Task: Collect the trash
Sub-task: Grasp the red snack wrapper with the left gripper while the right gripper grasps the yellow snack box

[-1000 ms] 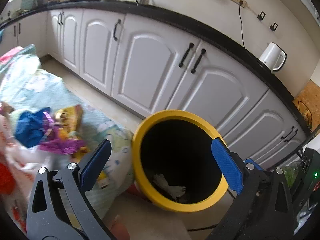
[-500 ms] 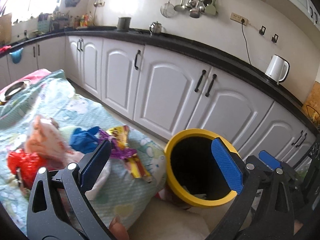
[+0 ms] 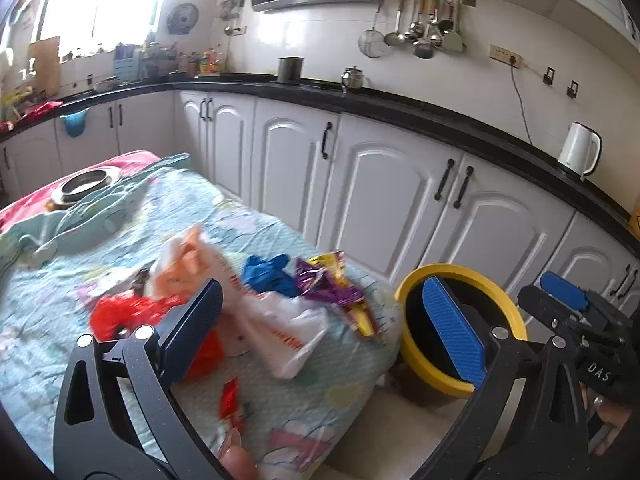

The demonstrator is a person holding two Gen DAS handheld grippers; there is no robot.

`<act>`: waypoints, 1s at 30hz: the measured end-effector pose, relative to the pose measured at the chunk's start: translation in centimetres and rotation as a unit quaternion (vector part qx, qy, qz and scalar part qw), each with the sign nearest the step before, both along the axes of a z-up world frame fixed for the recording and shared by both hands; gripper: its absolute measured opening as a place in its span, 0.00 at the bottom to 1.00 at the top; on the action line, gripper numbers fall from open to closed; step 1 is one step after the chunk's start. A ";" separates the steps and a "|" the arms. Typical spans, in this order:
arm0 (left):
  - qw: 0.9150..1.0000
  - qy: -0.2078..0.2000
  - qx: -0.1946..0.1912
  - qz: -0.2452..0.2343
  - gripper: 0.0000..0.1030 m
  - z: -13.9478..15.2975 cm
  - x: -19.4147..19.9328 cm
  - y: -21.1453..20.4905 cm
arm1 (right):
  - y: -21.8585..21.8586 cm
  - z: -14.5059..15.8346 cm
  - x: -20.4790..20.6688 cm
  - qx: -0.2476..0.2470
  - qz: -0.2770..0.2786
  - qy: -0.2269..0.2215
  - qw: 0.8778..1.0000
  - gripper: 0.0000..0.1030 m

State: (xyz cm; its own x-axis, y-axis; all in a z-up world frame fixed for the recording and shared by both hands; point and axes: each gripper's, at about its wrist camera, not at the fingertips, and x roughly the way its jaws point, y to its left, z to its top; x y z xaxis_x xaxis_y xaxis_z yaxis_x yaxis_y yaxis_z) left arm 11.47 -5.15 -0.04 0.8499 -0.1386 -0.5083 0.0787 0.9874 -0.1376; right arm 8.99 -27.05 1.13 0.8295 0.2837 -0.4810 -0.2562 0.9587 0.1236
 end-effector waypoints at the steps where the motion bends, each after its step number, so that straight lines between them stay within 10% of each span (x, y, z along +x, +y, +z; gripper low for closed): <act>1: 1.000 0.002 -0.001 0.002 0.89 -0.1 -0.2 0.4 | 0.5 0.1 0.1 -0.003 0.007 -0.001 1.000 0.67; 18: 0.999 0.030 -0.007 0.033 0.89 -2.0 -2.3 6.2 | 7.7 -2.7 4.3 -0.051 0.095 0.063 0.992 0.67; 30: 0.992 0.128 -0.018 -0.008 0.80 -7.4 -3.2 5.8 | 10.2 -8.1 9.0 -0.077 0.098 0.118 0.985 0.67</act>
State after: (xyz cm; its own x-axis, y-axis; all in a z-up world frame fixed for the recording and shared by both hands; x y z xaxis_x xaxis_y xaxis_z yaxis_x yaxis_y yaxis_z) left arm 8.23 0.65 -7.40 0.6916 -0.1731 -0.7013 0.0517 0.9802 -0.1909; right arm 18.01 -16.84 -6.98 0.6259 0.3347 -0.7044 -0.4190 0.9061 0.0584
